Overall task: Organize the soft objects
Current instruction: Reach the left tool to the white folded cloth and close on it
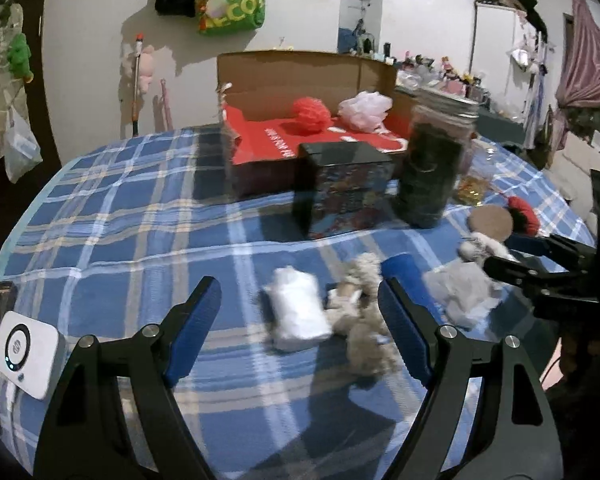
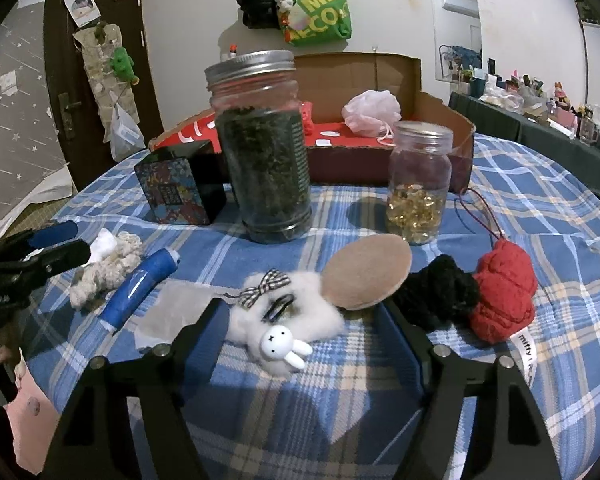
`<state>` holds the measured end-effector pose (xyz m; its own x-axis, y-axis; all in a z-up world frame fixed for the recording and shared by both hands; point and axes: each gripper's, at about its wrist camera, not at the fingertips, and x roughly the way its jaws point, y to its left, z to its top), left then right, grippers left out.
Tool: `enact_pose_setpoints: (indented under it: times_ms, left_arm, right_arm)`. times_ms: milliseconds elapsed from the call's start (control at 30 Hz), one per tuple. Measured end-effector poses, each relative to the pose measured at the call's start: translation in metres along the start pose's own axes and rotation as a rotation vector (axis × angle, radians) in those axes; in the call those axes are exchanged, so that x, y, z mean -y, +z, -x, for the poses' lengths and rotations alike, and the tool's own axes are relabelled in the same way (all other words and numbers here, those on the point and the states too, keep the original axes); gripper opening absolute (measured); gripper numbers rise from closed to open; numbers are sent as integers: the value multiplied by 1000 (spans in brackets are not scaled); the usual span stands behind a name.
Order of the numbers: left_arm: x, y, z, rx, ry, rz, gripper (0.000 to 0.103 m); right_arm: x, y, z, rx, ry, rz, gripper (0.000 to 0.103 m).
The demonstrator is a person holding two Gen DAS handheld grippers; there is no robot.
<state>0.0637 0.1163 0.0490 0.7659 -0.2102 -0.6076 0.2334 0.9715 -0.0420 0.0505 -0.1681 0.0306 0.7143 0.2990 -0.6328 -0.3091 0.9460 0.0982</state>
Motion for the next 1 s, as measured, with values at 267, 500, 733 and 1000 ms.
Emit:
enact_pose_setpoints:
  times_ms: [267,500,733,1000]
  left_arm:
    - [-21,7,-5,-39,-18,27,80]
    - [-21,2,-24,-123,-12,-9,80]
    - [-10,2,-26,-117,-29,-51,52]
    - [-1,-4,-20,-95,-111,-28,14]
  right_arm:
    - [-3,0,-1,-3,2,1,77]
    - [-5,0,-3,-5,-4,11,77]
    - [-13,-3,-5,3,-16,49,66]
    - [-14,-5,6,51,-5,77,40]
